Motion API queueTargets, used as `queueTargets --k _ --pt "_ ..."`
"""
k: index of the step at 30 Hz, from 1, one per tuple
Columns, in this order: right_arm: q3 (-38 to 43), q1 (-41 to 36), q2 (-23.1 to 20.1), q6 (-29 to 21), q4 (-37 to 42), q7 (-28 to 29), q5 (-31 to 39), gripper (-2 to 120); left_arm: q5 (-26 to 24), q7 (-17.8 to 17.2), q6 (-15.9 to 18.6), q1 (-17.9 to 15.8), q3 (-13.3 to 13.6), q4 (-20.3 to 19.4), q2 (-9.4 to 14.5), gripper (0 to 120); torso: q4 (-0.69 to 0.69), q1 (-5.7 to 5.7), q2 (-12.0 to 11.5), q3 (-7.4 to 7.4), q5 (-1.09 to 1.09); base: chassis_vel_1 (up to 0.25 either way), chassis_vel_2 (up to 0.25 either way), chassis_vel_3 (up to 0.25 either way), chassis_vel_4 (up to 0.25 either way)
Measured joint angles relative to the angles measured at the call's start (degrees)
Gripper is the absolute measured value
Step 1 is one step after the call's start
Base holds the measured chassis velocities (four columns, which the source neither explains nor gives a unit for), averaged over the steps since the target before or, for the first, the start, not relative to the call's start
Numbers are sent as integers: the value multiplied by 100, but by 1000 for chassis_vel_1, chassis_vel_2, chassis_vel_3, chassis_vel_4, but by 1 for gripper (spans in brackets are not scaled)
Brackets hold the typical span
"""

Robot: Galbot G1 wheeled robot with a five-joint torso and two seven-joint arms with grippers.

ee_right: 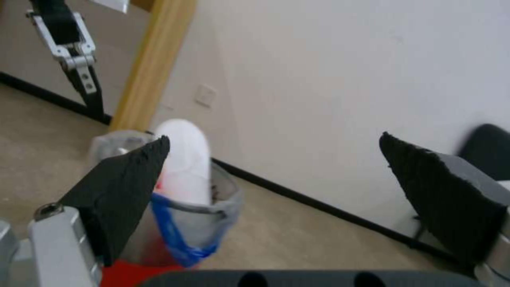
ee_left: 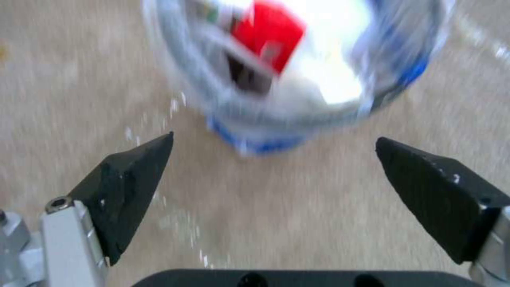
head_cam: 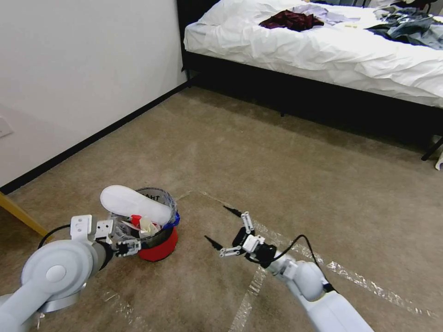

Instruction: Pick up the trash bin and place the garbage on the floor into it.

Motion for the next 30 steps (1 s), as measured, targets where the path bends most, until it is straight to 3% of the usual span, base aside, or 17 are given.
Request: queueTargets --k 1,2,4,6,7,8,10,11,13,16,19,20,21,24,26,27,30 --pt "87 -62 -27 -25 86 32 26 100 395 315 -39 118 -105 -25 -69 100 0 0 0 0 -1 0 0 0 0" --pt "87 -62 -27 -25 86 32 26 100 395 315 -39 118 -105 -25 -69 100 0 0 0 0 -1 0 0 0 0" --pt "284 -215 -79 -79 264 169 66 100 1338 1061 -260 460 -405 -95 -240 100 1 0 0 0 -1 0 0 0 0" --pt "358 -272 -82 -101 326 230 76 100 1653 1290 -342 577 -499 -120 -296 100 1 0 0 0 0 0 0 0 0" --pt "499 -379 -83 -142 441 348 101 100 2279 1719 -571 759 -617 -145 -433 100 2 0 0 0 1 0 0 0 0" --pt "499 -379 -83 -142 441 348 101 100 2279 1719 -571 759 -617 -145 -433 100 2 0 0 0 1 0 0 0 0" --pt "852 -648 -36 -230 661 542 119 100 3206 2408 -1022 920 -672 -131 -668 100 1 0 0 0 -2 0 0 0 0" --pt "852 -648 -36 -230 661 542 119 100 3206 2408 -1022 920 -672 -131 -668 100 1 0 0 0 -2 0 0 0 0" --pt "1180 -929 52 -296 874 764 122 100 4124 2975 -1650 1115 -725 -105 -944 100 -3 0 0 0 -1 0 0 0 0" --pt "1274 -1030 97 -336 951 904 131 100 4541 3174 -1935 1221 -780 -80 -1070 100 -2 0 0 0 -1 0 0 0 0" --pt "1470 -1294 266 -413 1139 1181 239 100 5749 3537 -2591 1569 -974 -71 -1615 100 1 0 0 -1 -1 0 0 0 0" --pt "1470 -1294 266 -413 1139 1181 239 100 5749 3537 -2591 1569 -974 -71 -1615 100 1 0 0 -1 -1 0 0 0 0" --pt "1536 -1394 343 -439 1219 1226 267 100 6276 3689 -2869 1746 -1035 -92 -1903 100 0 0 0 0 0 0 0 0 0" --pt "1567 -1444 395 -450 1269 1255 278 100 6559 3775 -3015 1849 -1053 -113 -2066 100 1 0 0 -1 -1 0 0 0 0" --pt "1616 -1626 570 -518 1448 1369 314 100 7258 3912 -3337 2153 -999 -182 -2526 100 2 -1 0 -1 0 0 0 0 0" --pt "1616 -1626 570 -518 1448 1369 314 100 7258 3912 -3337 2153 -999 -182 -2526 100 2 -1 0 -1 0 0 0 0 0" --pt "1704 -1836 712 -546 1602 1474 276 100 7769 3941 -3655 2369 -886 -229 -2929 100 1 0 1 -1 -1 0 0 0 0"
